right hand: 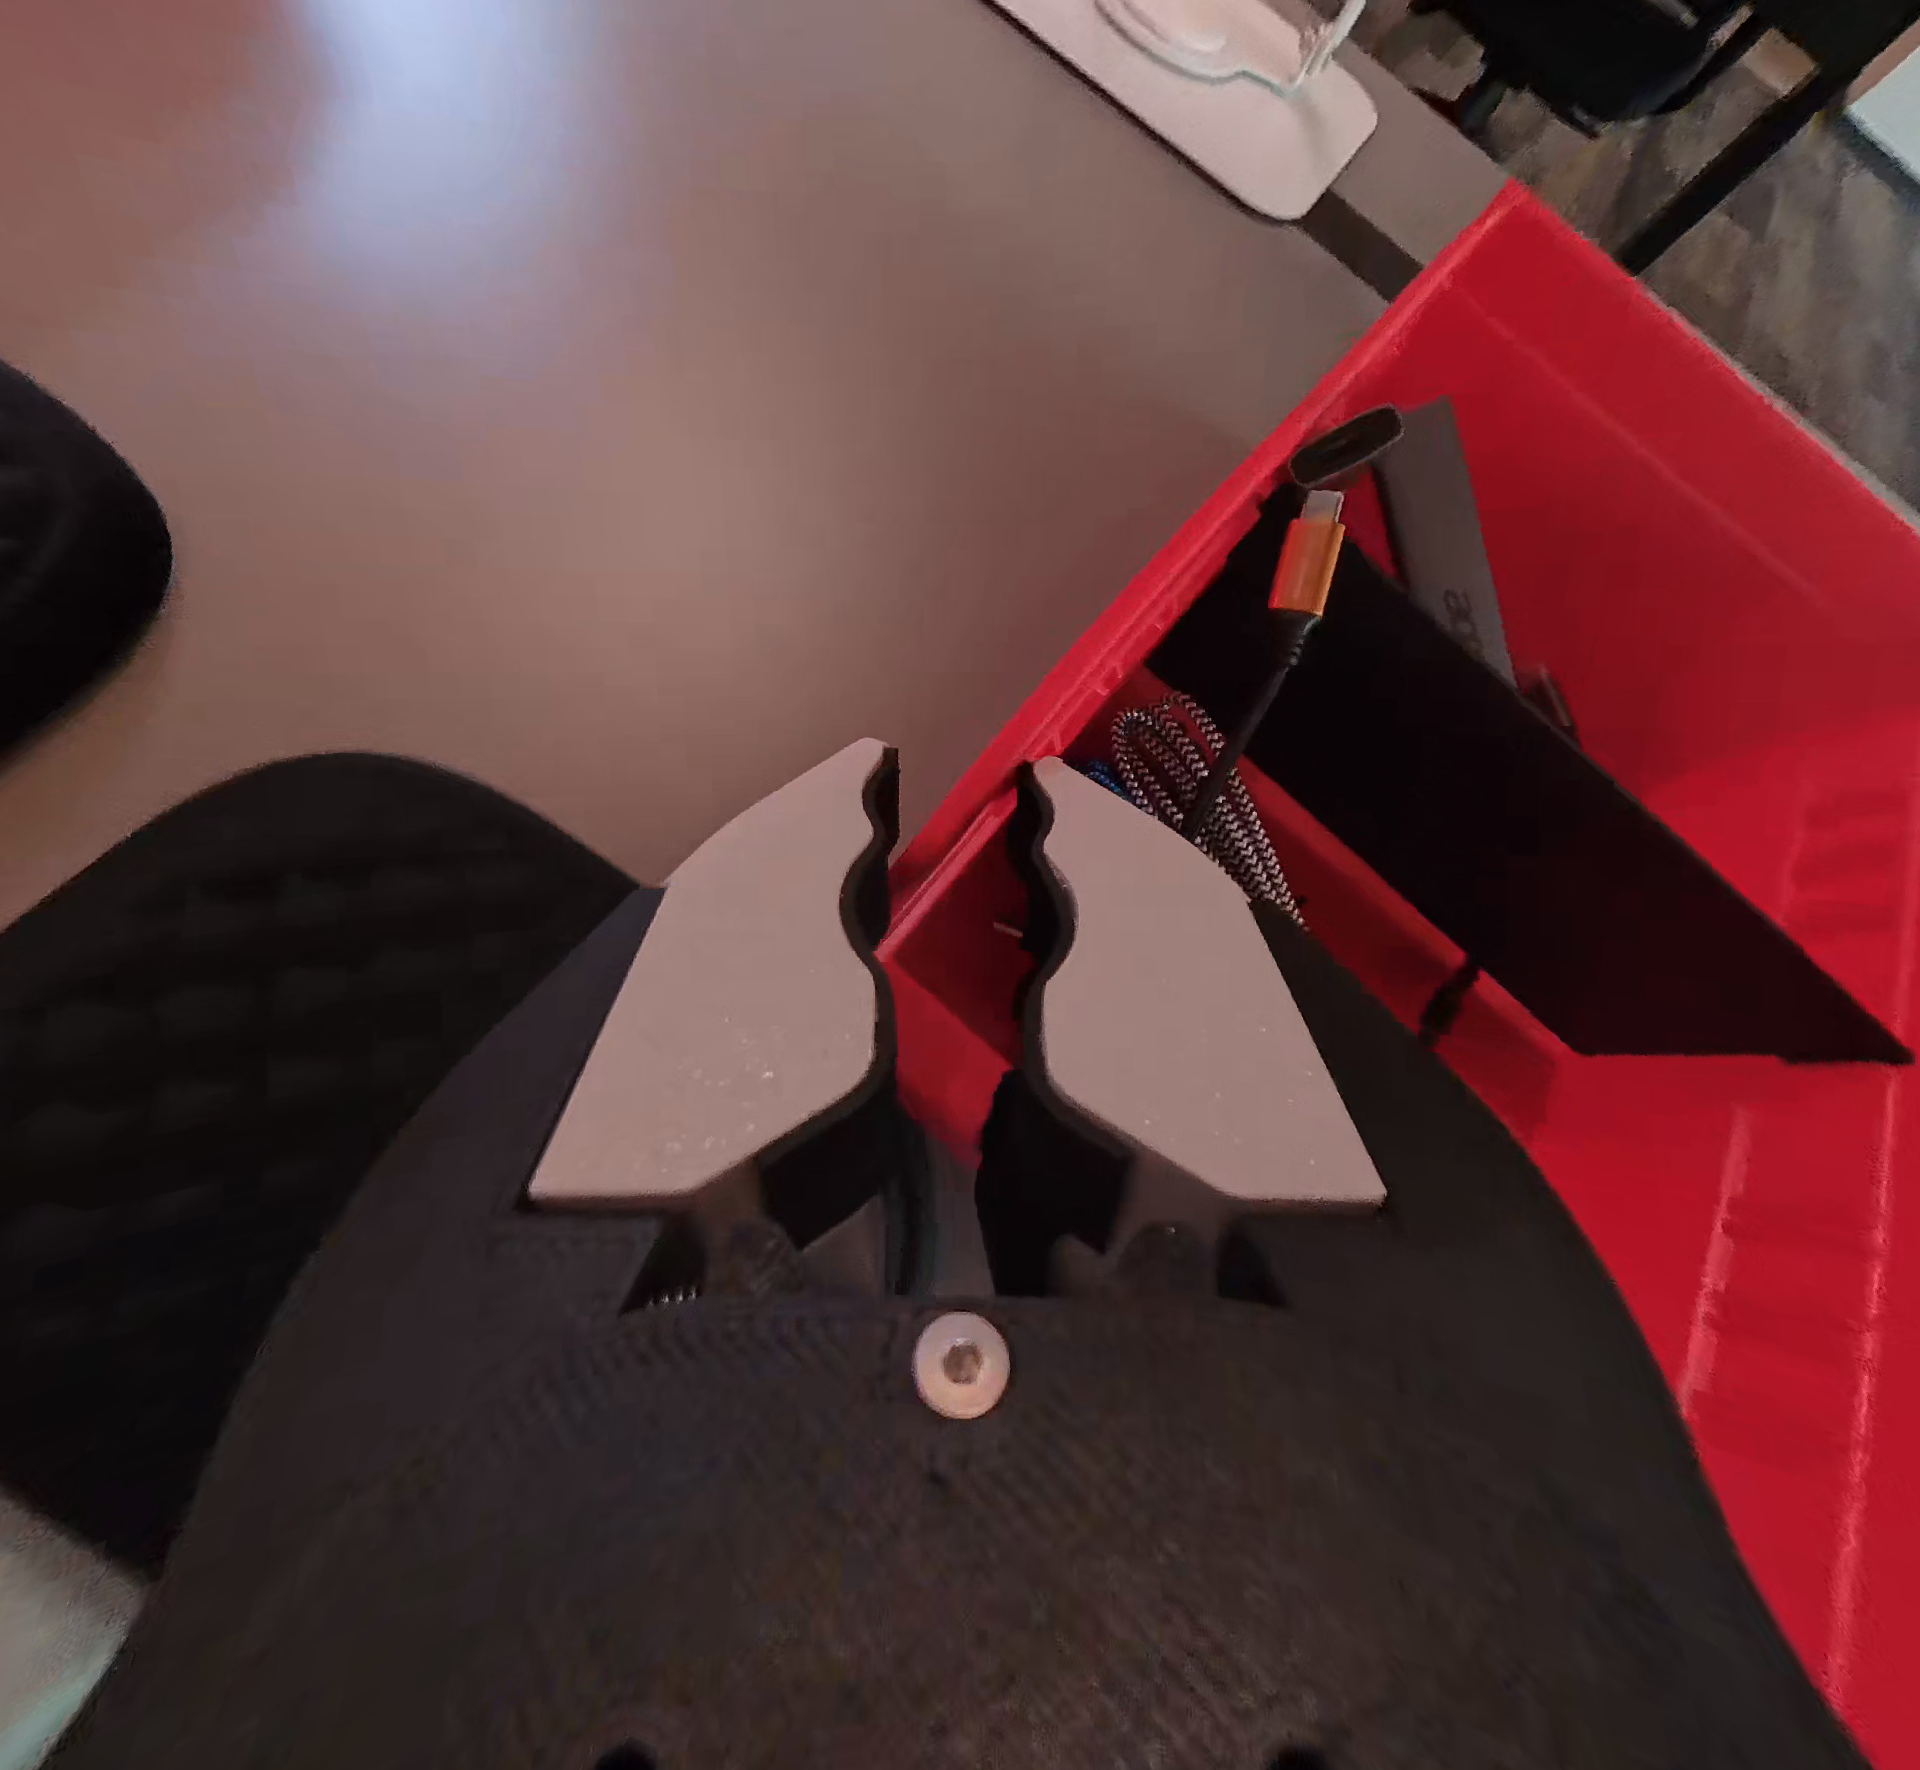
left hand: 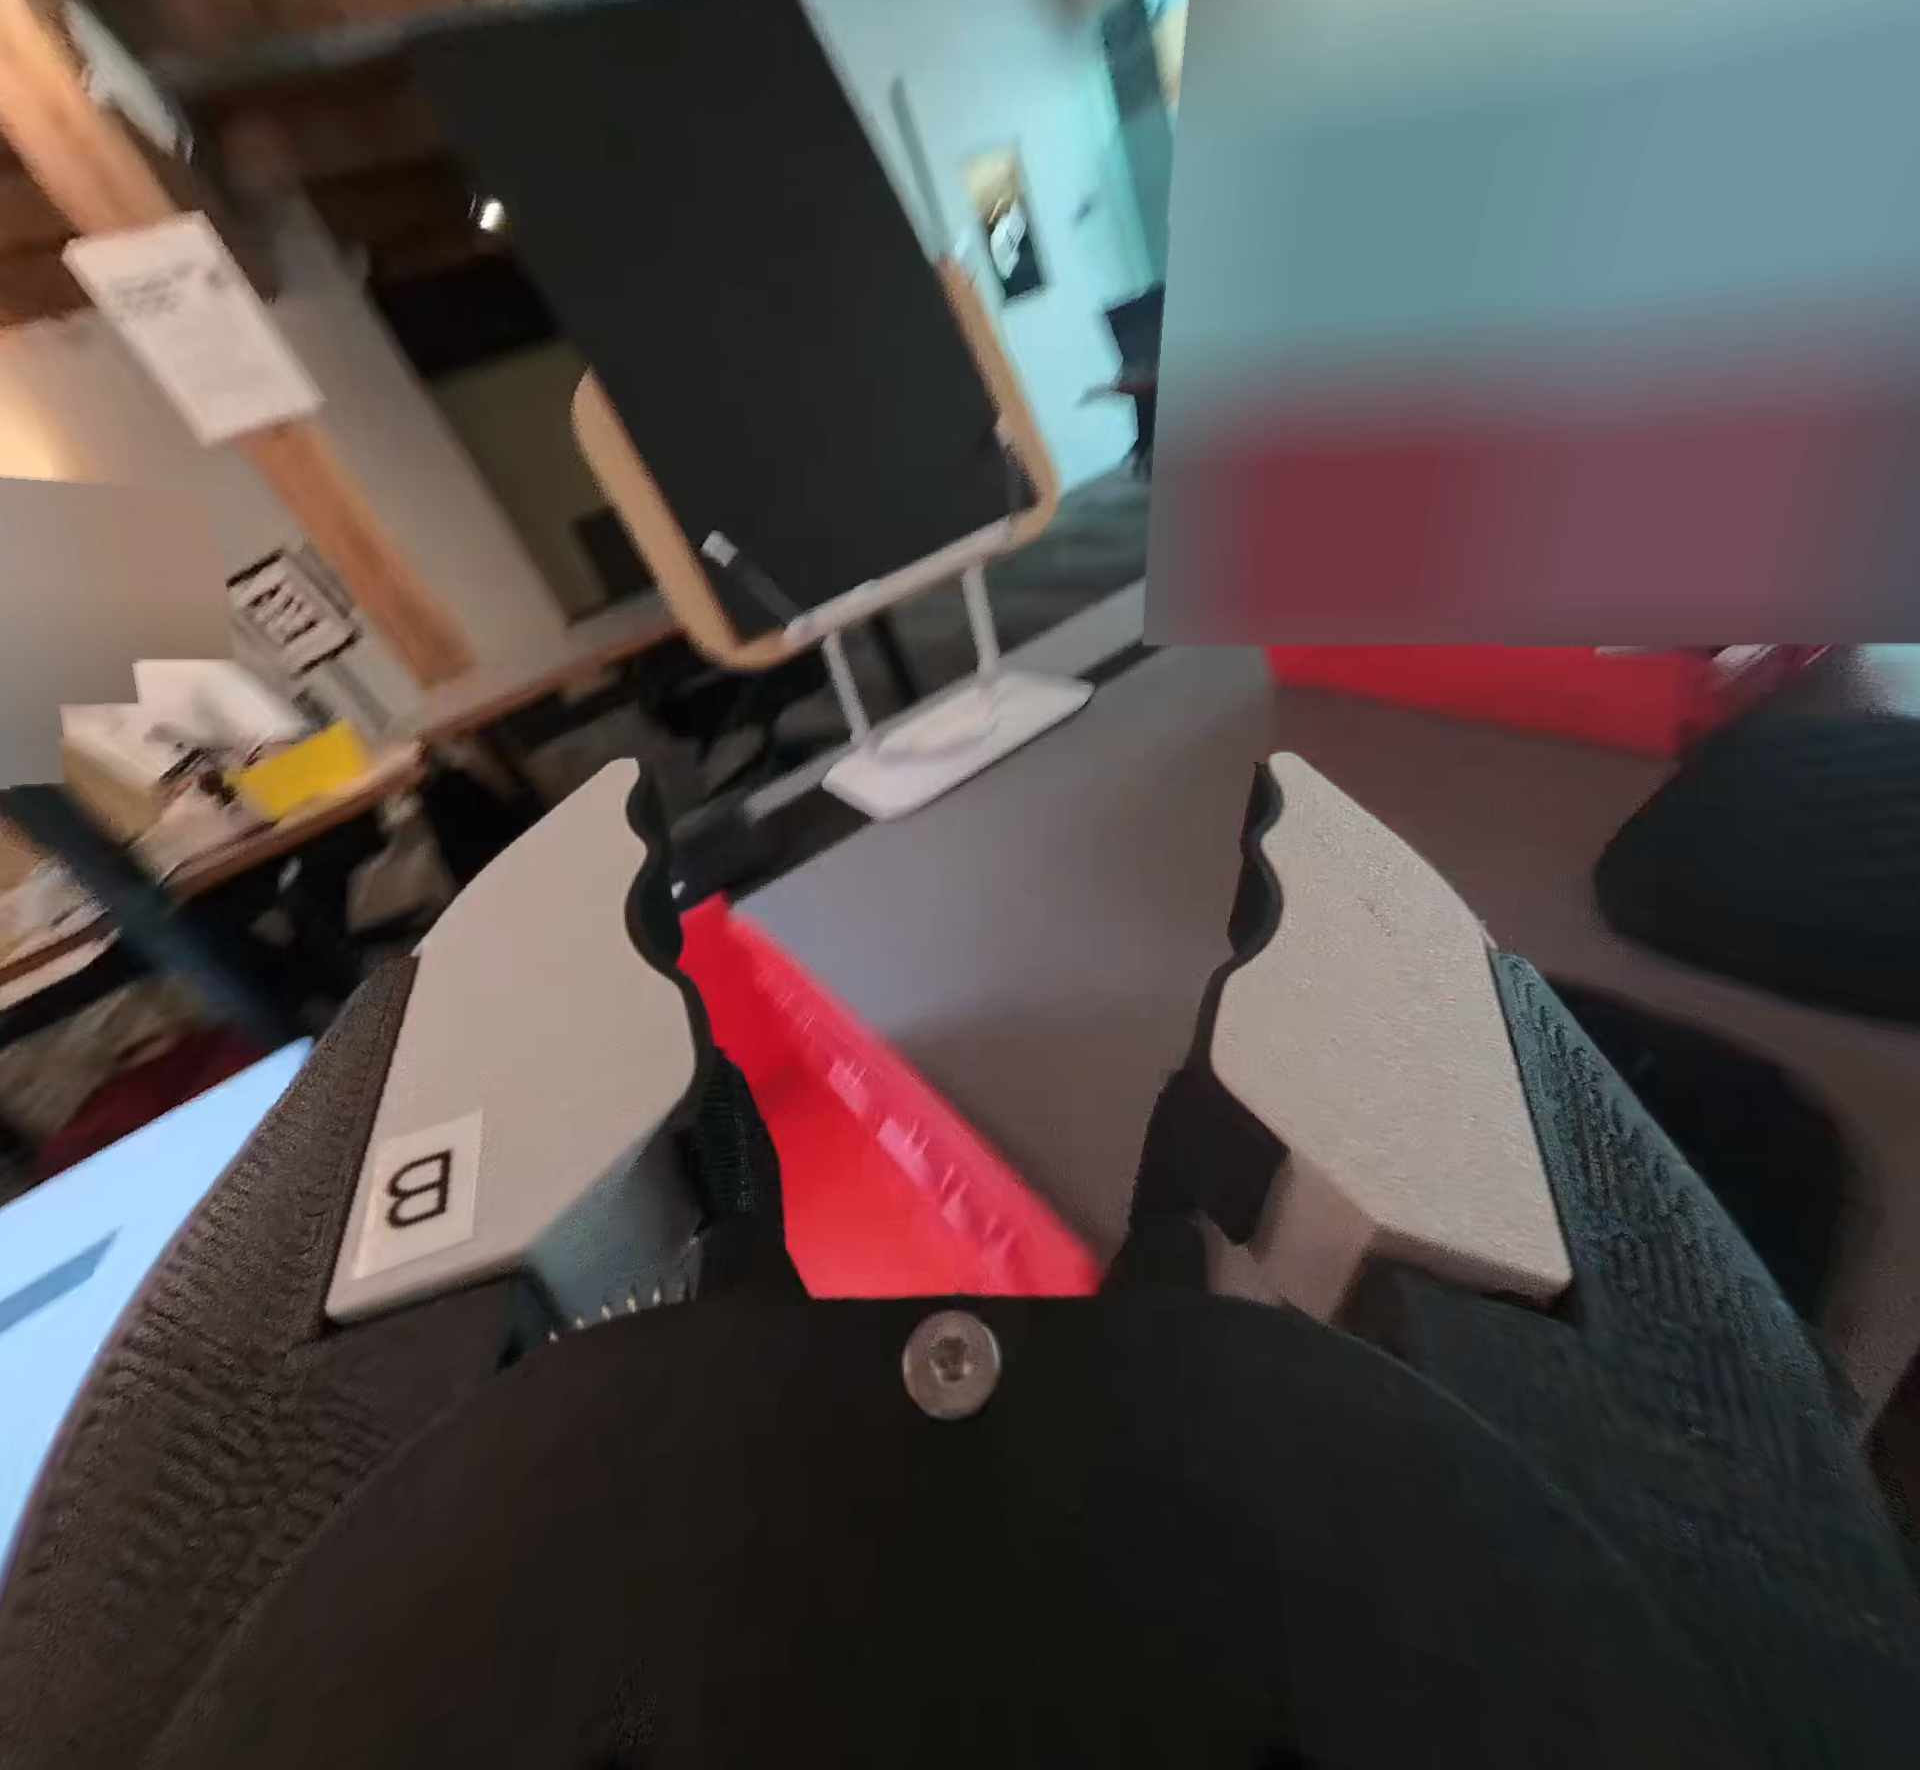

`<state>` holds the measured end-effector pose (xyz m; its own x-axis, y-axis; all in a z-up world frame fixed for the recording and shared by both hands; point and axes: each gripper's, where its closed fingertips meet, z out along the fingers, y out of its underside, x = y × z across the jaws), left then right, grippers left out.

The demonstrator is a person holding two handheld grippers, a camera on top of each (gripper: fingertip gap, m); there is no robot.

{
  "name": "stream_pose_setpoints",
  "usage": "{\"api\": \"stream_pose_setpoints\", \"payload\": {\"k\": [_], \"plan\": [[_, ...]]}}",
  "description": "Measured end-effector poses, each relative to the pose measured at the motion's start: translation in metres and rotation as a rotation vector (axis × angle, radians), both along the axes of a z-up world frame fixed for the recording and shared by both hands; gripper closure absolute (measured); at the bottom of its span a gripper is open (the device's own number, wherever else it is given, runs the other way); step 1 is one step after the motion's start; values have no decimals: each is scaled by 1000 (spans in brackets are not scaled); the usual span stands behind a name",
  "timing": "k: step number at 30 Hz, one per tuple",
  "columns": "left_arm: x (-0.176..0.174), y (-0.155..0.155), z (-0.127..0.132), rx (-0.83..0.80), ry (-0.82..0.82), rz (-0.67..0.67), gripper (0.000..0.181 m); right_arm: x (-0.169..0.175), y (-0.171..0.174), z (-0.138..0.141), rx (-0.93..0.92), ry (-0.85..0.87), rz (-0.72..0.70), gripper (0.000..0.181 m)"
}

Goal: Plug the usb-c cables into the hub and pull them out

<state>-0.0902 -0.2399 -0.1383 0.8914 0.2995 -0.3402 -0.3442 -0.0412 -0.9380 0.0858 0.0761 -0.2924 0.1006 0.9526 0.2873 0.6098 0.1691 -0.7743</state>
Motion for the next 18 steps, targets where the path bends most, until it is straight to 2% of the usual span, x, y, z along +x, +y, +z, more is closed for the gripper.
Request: {"api": "stream_pose_setpoints", "payload": {"k": [3,7,9,12,18], "plan": [[-40,-40,-15,-70,-30,212,78,-24,-12,0,35,2,-2,159],[-89,-107,-29,-64,-81,512,78,-58,-40,1,26,21,17,158],[-109,-137,-44,-82,-139,631,78,-76,-57,0,34,20,45,158],[-121,-162,-65,-116,-228,693,78,-106,-88,1,38,19,113,155],[-120,-170,-67,-87,-239,662,78,-170,-157,1,59,12,286,151]]}}
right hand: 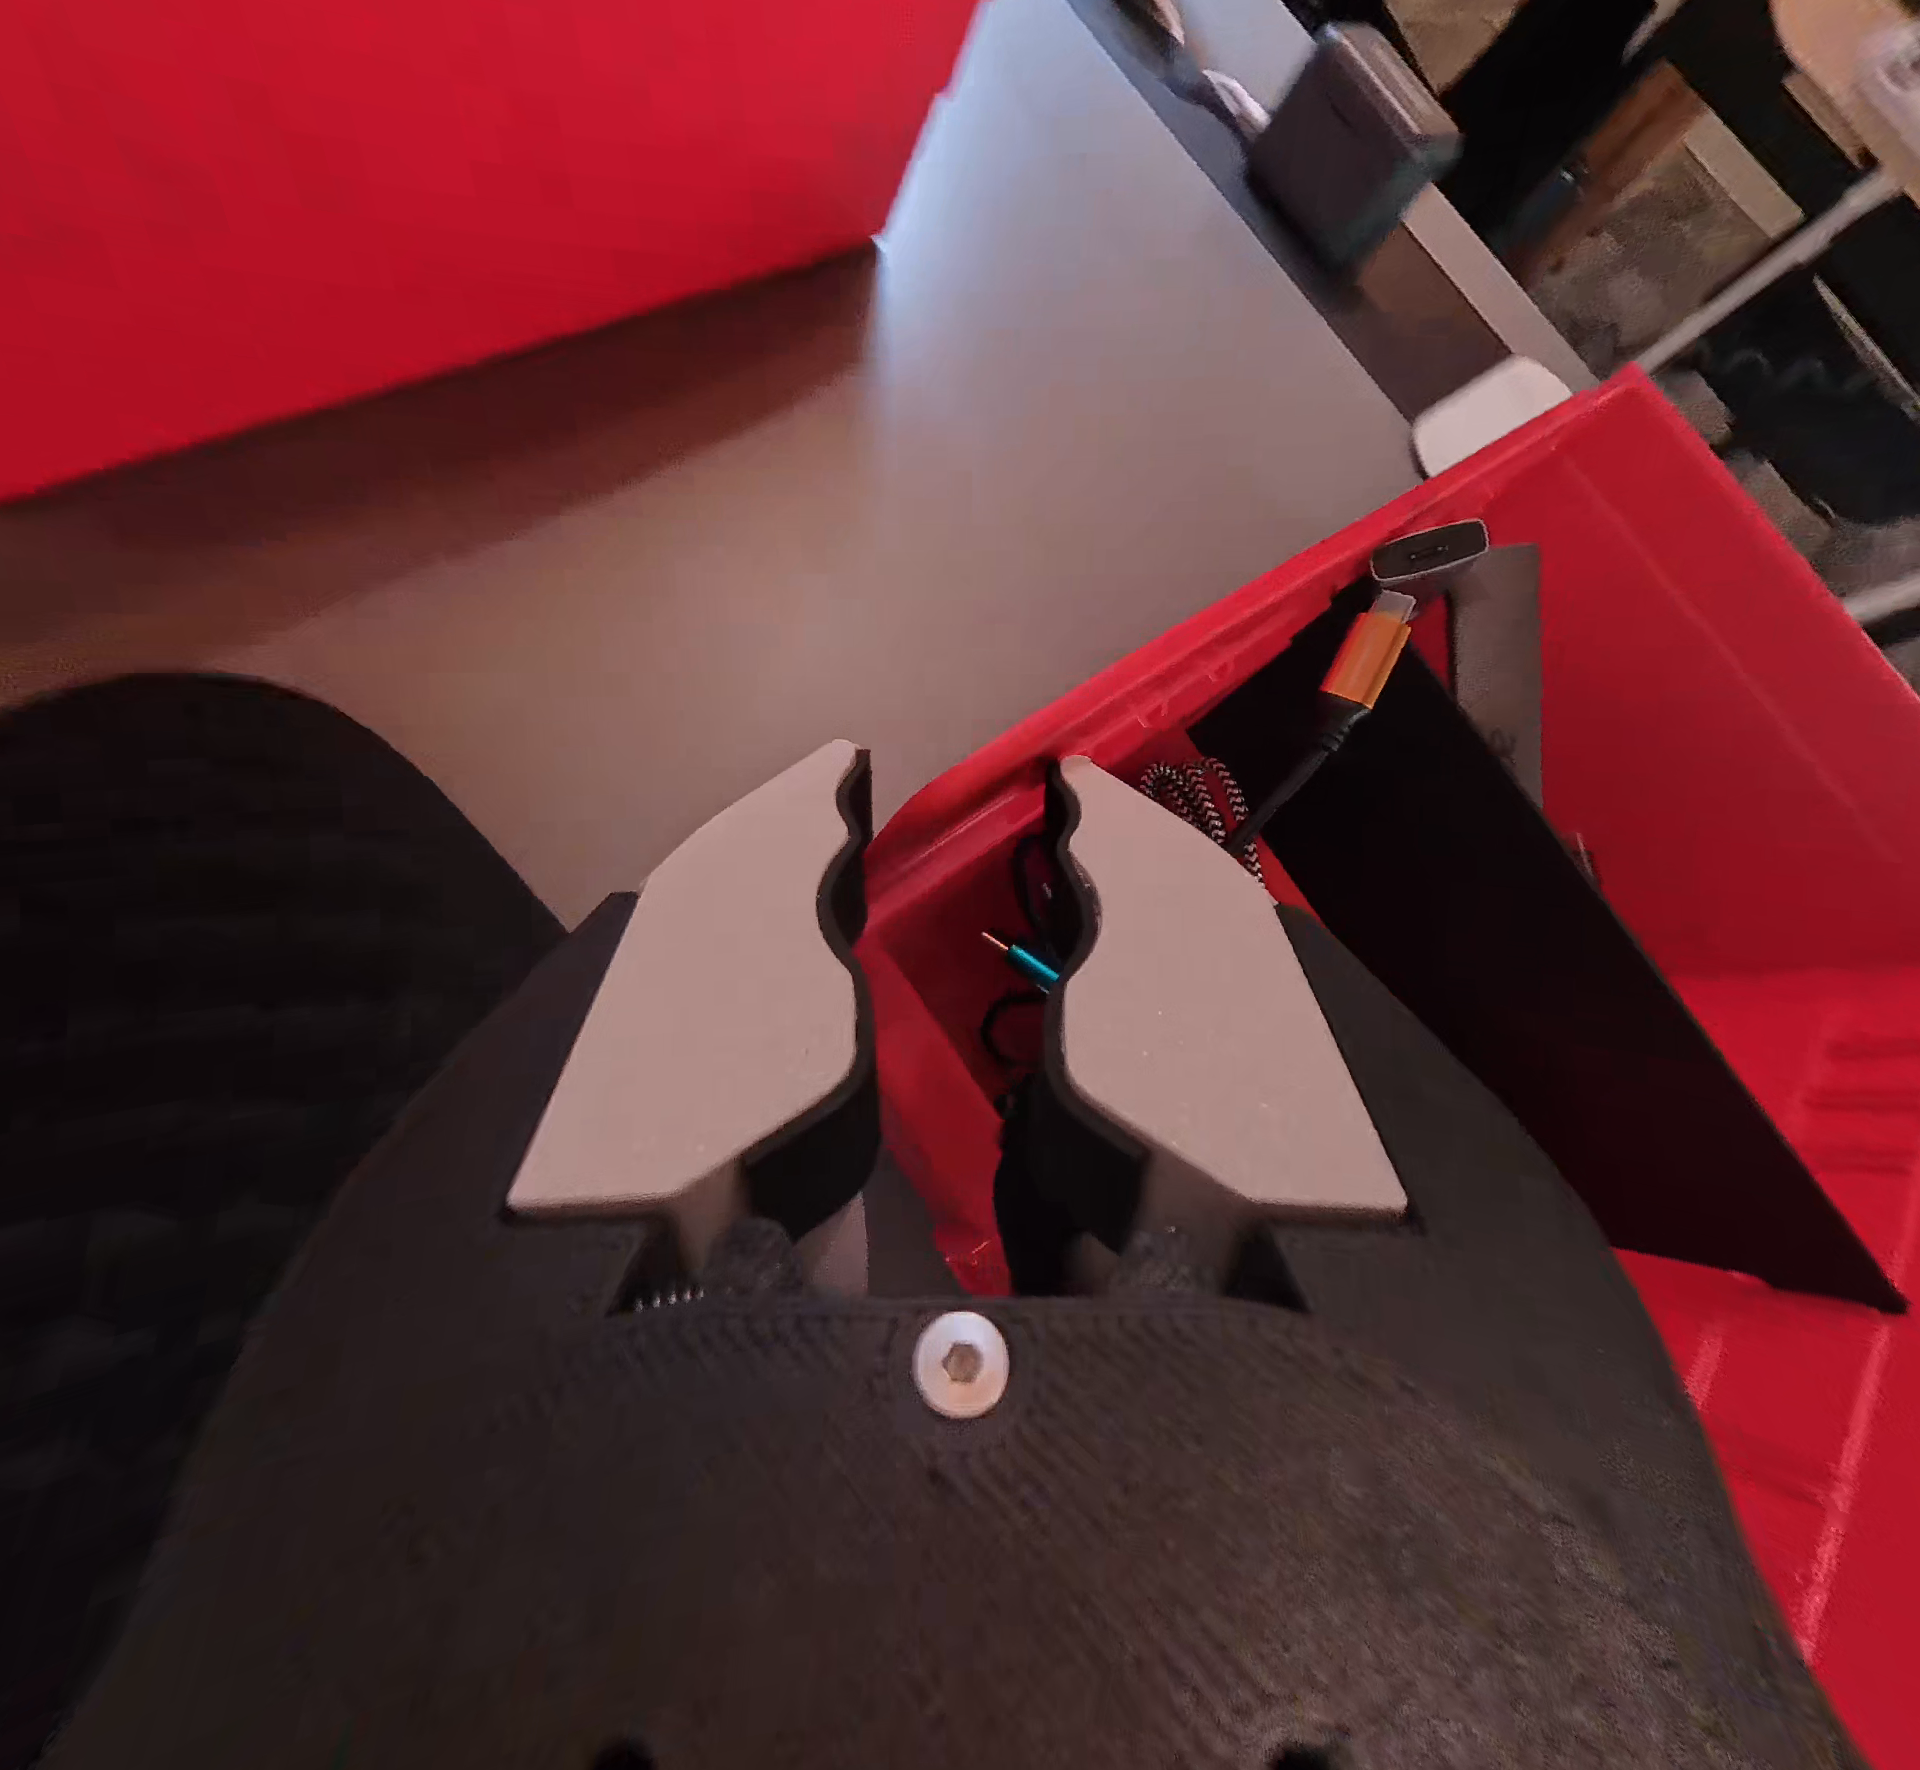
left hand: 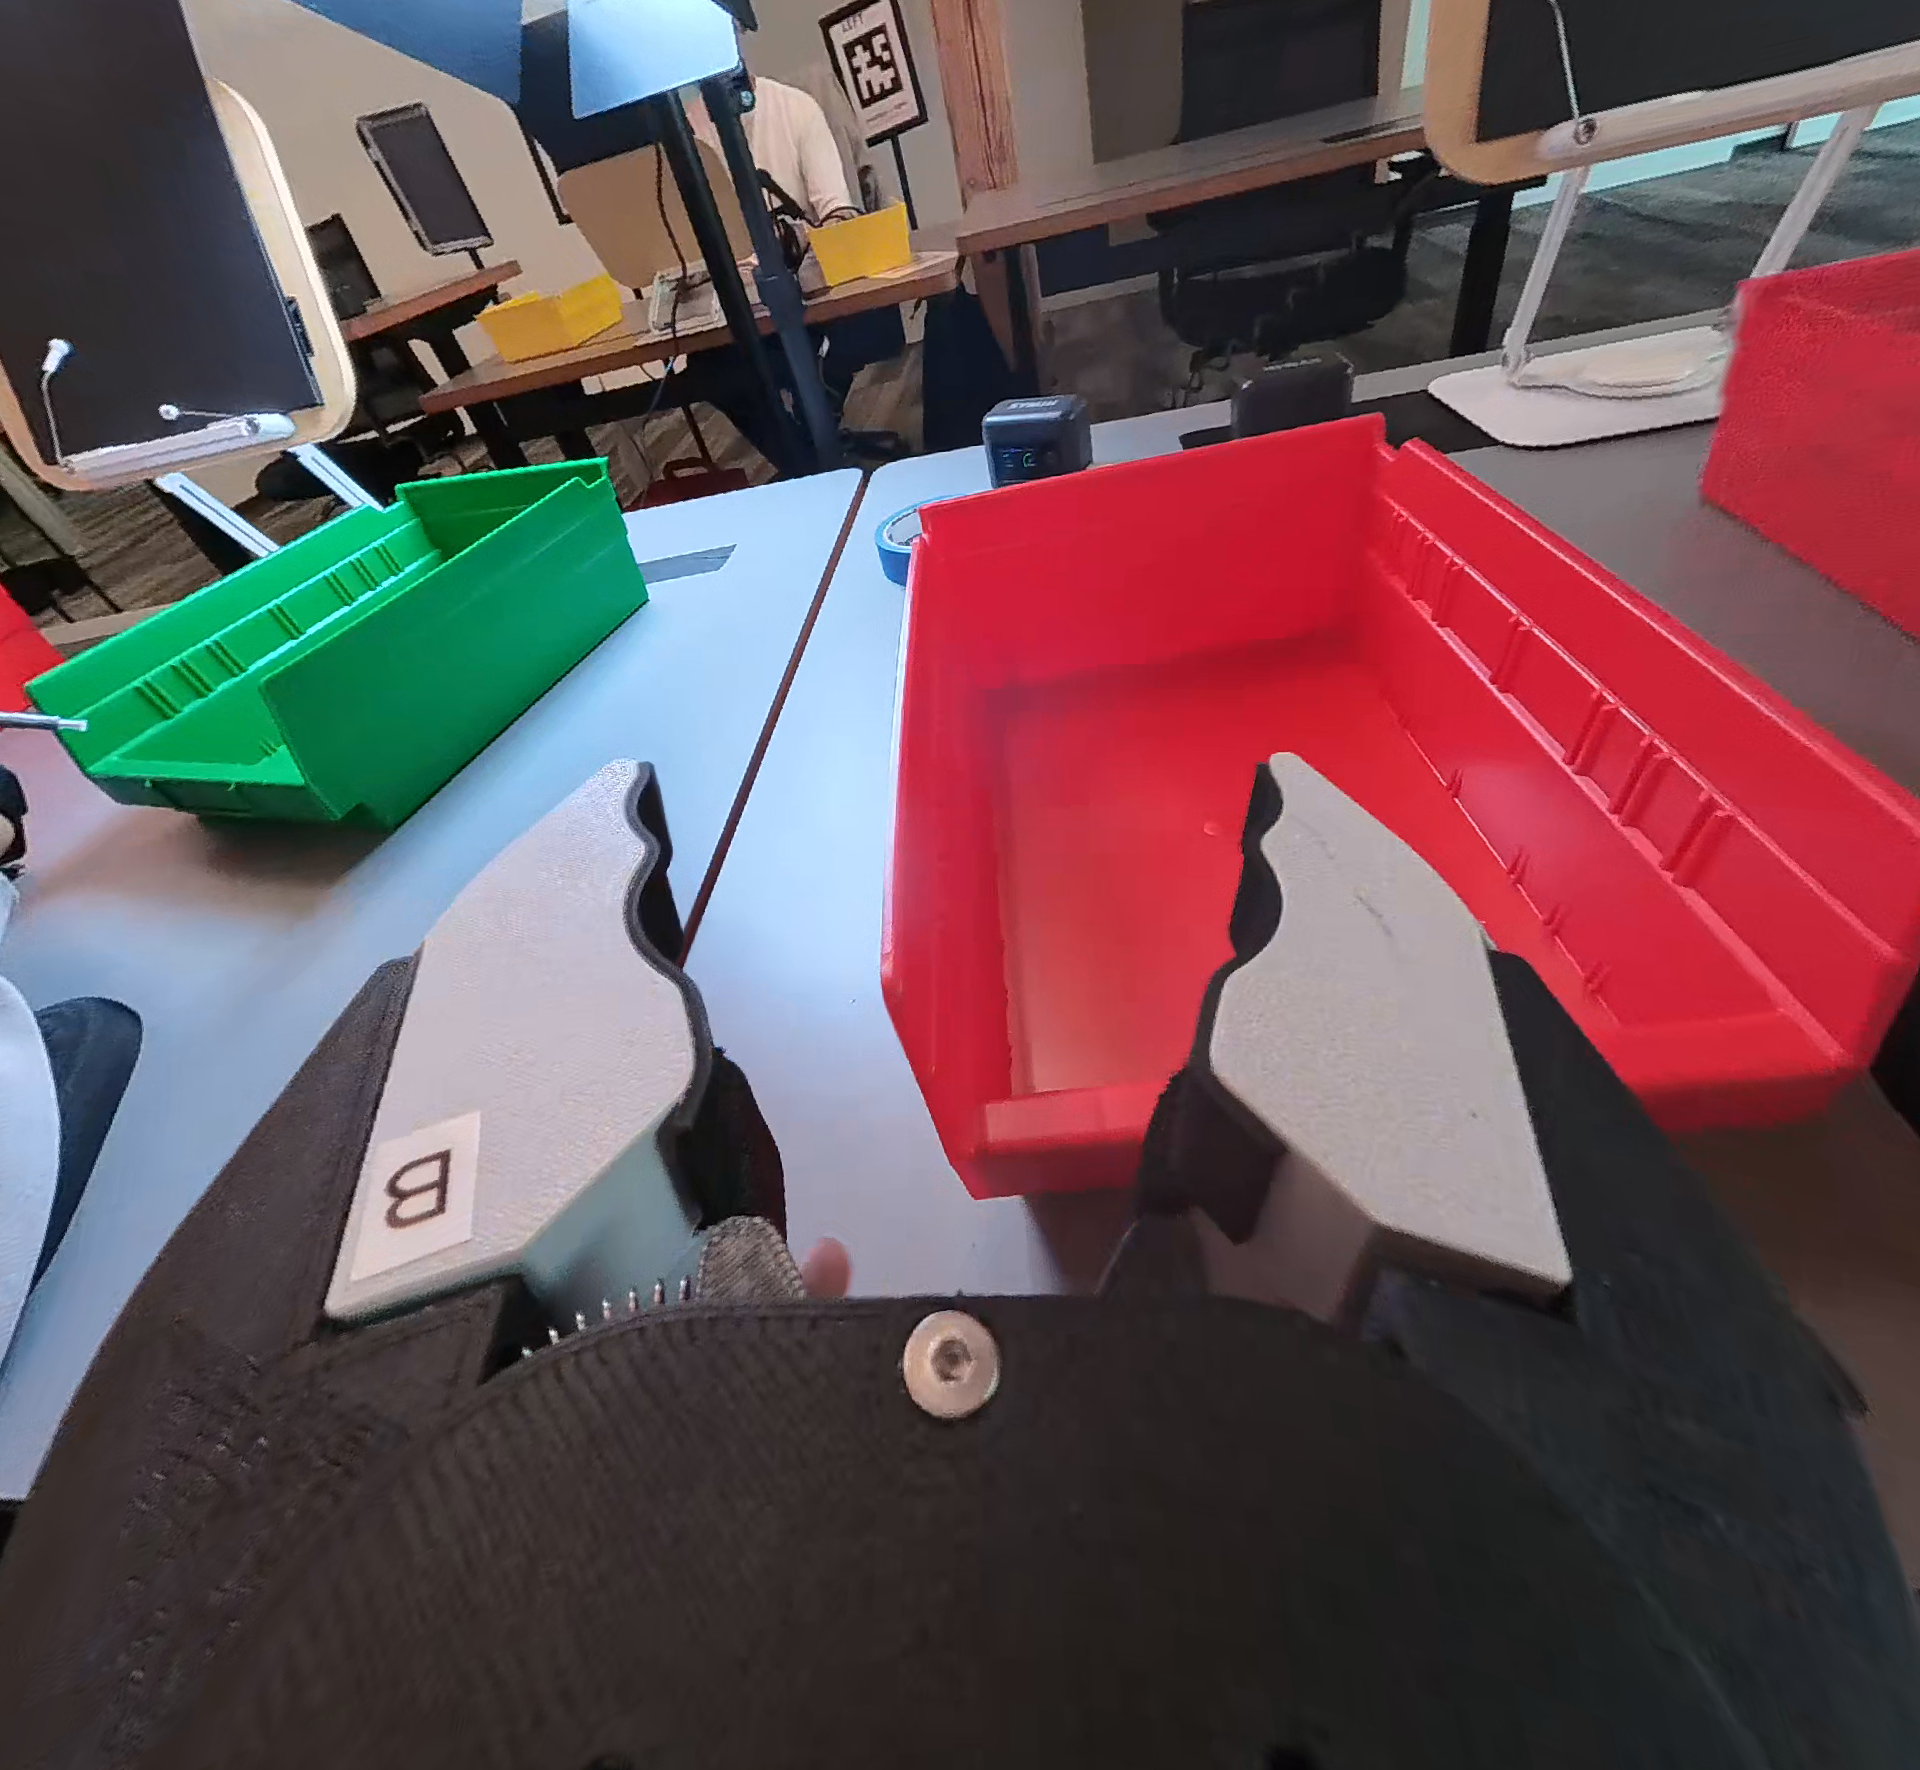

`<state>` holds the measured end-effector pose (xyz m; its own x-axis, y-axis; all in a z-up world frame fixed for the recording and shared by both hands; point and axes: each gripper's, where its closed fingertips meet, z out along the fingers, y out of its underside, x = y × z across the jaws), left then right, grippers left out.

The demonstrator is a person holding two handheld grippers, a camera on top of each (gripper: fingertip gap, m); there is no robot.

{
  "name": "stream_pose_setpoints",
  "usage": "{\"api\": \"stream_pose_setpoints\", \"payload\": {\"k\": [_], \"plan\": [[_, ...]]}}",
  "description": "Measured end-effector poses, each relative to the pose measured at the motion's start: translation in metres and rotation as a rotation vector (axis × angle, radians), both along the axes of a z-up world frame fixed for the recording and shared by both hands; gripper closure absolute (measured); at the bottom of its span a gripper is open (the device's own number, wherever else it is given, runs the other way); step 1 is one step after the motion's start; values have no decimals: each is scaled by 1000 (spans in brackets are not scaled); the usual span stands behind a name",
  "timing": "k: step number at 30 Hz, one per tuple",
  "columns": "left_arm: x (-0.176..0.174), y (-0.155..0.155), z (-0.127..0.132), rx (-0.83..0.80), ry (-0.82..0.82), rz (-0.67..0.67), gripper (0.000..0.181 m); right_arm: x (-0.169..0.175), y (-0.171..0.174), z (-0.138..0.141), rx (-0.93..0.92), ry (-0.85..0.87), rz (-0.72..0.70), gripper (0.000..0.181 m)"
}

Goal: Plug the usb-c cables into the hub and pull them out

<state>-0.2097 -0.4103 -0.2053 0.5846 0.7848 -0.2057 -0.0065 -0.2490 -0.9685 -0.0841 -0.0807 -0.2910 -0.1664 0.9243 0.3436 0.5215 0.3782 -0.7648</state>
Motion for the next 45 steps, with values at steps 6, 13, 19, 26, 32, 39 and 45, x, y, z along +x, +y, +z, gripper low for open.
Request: {"api": "stream_pose_setpoints", "payload": {"k": [6,13,19,26,32,39,45], "plan": [[-2,1,-13,-36,-32,-27,78,-57,-56,2,-74,67,175,148],[-10,-3,-24,15,-79,-25,77,-42,-69,88,-225,657,293,129],[-21,4,-30,129,-119,-41,37,20,-99,145,-904,925,418,36],[-25,4,-62,100,-239,-86,37,5,-178,74,-673,695,420,35],[-28,16,-89,31,-326,-123,56,-29,-189,35,-570,415,314,45],[-24,16,-97,-74,-407,-59,161,-51,-179,-8,-485,123,157,132],[4,11,-72,-256,-315,-68,170,-50,-158,5,-312,225,121,155]]}}
